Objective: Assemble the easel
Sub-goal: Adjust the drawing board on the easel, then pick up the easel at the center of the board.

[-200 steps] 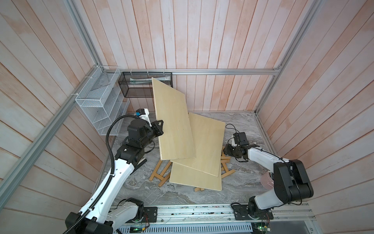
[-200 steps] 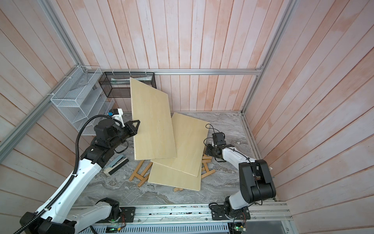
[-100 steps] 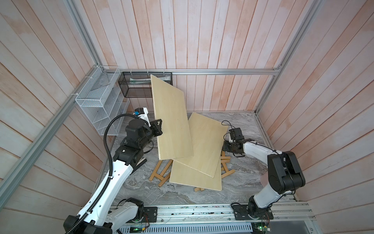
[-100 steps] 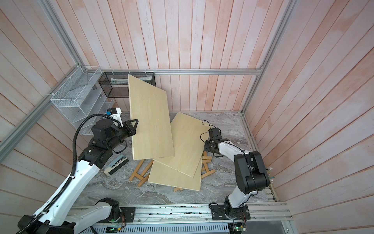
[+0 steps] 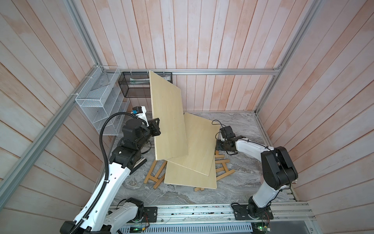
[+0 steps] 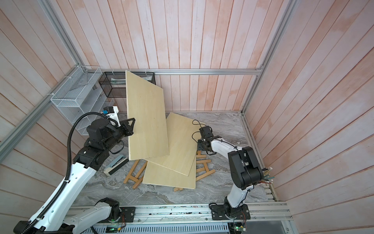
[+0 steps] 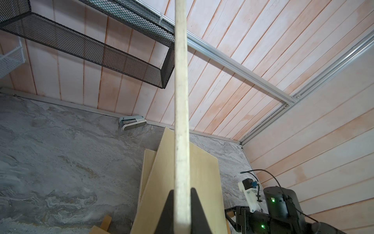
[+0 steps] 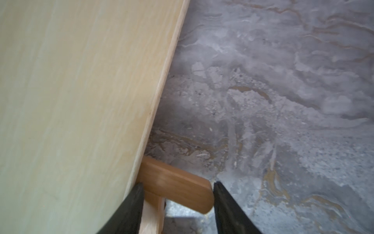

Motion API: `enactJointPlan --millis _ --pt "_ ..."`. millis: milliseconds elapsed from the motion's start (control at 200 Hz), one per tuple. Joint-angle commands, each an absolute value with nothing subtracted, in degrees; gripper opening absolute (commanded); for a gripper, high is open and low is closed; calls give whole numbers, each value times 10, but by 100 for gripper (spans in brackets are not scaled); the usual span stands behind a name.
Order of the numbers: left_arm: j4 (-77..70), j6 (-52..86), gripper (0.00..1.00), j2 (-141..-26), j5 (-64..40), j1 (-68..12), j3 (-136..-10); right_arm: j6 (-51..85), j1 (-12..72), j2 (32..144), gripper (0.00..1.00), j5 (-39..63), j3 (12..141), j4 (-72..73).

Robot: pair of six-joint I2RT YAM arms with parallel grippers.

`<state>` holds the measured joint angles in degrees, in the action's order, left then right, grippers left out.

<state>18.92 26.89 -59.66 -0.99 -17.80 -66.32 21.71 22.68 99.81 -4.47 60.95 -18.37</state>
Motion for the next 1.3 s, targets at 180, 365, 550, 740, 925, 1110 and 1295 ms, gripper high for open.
enactJointPlan --millis 180,365,550,740,925,1110,1295 --pt "103 234 0 -585 81 -167 -691 191 295 1038 57 22 651 -227" --pt "103 235 0 -593 73 -168 -686 186 294 1002 57 4 637 -242" --pt "96 236 0 -610 75 -167 -675 198 289 907 59 -16 586 -294" --pt "73 245 0 -627 58 -169 -669 232 286 810 59 -10 504 -352" --pt "57 248 0 -640 50 -170 -674 252 274 792 59 -3 439 -348" --pt "62 250 0 -636 53 -170 -673 256 261 819 49 -11 410 -315" --pt "74 249 0 -630 58 -170 -675 251 248 837 30 -10 402 -291"
